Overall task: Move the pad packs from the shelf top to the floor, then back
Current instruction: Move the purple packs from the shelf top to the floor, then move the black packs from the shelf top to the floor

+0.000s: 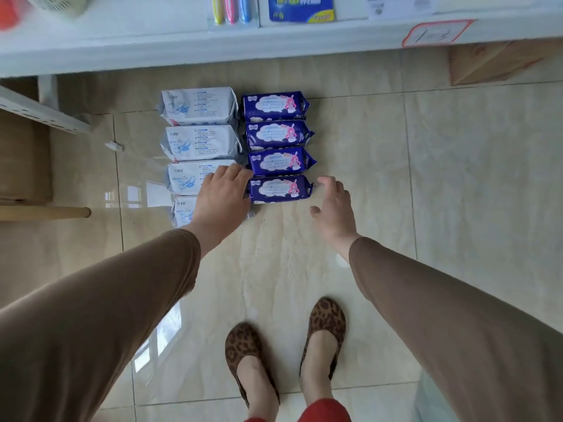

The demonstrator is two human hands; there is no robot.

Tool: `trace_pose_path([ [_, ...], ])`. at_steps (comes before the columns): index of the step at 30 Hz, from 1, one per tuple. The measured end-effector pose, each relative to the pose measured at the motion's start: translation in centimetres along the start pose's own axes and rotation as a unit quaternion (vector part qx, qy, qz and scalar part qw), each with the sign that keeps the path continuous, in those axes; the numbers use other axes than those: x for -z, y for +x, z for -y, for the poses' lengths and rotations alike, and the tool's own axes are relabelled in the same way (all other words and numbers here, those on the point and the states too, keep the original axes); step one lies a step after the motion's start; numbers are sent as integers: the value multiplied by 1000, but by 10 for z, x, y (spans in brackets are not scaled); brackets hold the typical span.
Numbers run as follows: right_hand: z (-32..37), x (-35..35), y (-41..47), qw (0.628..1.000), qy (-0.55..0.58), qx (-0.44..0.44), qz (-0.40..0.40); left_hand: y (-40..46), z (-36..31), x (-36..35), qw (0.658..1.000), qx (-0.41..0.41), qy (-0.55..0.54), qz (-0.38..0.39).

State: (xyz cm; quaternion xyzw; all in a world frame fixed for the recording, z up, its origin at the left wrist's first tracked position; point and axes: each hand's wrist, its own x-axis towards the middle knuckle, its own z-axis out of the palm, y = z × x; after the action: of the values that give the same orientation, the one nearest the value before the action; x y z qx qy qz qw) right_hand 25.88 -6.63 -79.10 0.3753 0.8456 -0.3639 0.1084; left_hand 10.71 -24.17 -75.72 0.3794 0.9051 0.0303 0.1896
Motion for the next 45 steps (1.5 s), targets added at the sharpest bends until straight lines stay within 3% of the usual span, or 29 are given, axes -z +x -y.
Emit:
trace_pose_path([
  [6, 59, 122, -71, 1000, -14, 25, 0, -50, -59, 113, 999, 23, -36, 14],
  [14, 169, 336, -190, 996, -61, 56, -17, -115, -143, 338, 997, 0, -77, -16],
  [23, 268, 557, -275, 980, -62, 135, -132, -143, -246, 559, 984, -84, -88, -131],
  [29, 281, 679, -256, 964, -67, 182, -181, -96, -321, 654, 969, -116, -88, -198],
  [35, 272, 771, -202, 957, -81, 220, -171, -38, -380, 704, 967, -72, -104, -223],
  [45, 291, 864, -98, 945, -74, 252, -194, 52, -397, 764, 967, -43, -81, -238],
])
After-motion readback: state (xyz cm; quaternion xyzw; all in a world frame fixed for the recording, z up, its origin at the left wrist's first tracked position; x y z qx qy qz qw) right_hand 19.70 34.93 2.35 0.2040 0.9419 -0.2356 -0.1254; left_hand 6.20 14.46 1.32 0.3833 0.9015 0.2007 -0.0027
